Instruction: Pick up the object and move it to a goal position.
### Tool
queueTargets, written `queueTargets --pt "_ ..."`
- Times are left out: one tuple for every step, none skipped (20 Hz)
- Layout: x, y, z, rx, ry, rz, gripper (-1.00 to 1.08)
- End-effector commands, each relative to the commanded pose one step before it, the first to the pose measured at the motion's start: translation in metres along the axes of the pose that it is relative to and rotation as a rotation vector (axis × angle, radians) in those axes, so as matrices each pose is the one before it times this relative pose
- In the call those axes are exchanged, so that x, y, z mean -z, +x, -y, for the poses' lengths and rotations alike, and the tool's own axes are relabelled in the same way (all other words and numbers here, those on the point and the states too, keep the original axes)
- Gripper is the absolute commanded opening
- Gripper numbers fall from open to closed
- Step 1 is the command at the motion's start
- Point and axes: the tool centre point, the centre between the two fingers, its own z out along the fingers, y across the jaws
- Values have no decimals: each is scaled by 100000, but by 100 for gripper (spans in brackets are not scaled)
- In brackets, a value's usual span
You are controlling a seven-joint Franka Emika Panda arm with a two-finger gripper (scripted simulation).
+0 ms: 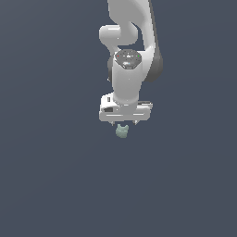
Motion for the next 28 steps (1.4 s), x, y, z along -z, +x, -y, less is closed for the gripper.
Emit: queueTargets --pt "0 0 -1 0 0 0 100" --pt "-1 -2 -9 55 -38 19 100" --pt "-4 -5 -31 154 -106 56 100" --pt "-10 -7 -43 267 -183 97 100" --pt "-12 -11 -67 361 -249 132 100" --pt "-16 -14 -83 465 -321 170 100" --pt "-19 -17 -99 541 -375 198 100" --pt "-17 -15 -87 463 -323 171 100" --pt "-14 -12 -66 357 -250 132 100" --pt "-11 -9 -45 253 -179 94 100" --pt "-6 -6 -29 142 -102 53 100" --pt "5 -6 -36 0 0 0 100" --pt "-10 9 59 0 0 0 100" --pt "12 2 0 -119 87 -46 100" --pt "-22 -6 11 -67 14 -10 100" --pt "-68 -23 -1 -194 16 -16 100" --pt "-113 -36 17 -302 30 -27 100" --pt "-153 -51 17 -442 52 -43 100" --pt "-194 -65 24 -570 72 -58 100" --pt "-235 -81 28 -702 90 -72 100" --pt "-274 -97 32 -826 105 -85 100" --pt "-311 -113 36 -942 116 -95 100" --pt "-350 -132 36 -1066 126 -105 100" --pt "-390 -153 35 -1197 135 -116 100" --pt "-427 -174 33 -1325 144 -127 100" --pt "-464 -197 32 -1458 153 -139 100" --pt "-500 -222 25 -1599 160 -150 100" --pt "-536 -248 18 -1737 164 -162 100"
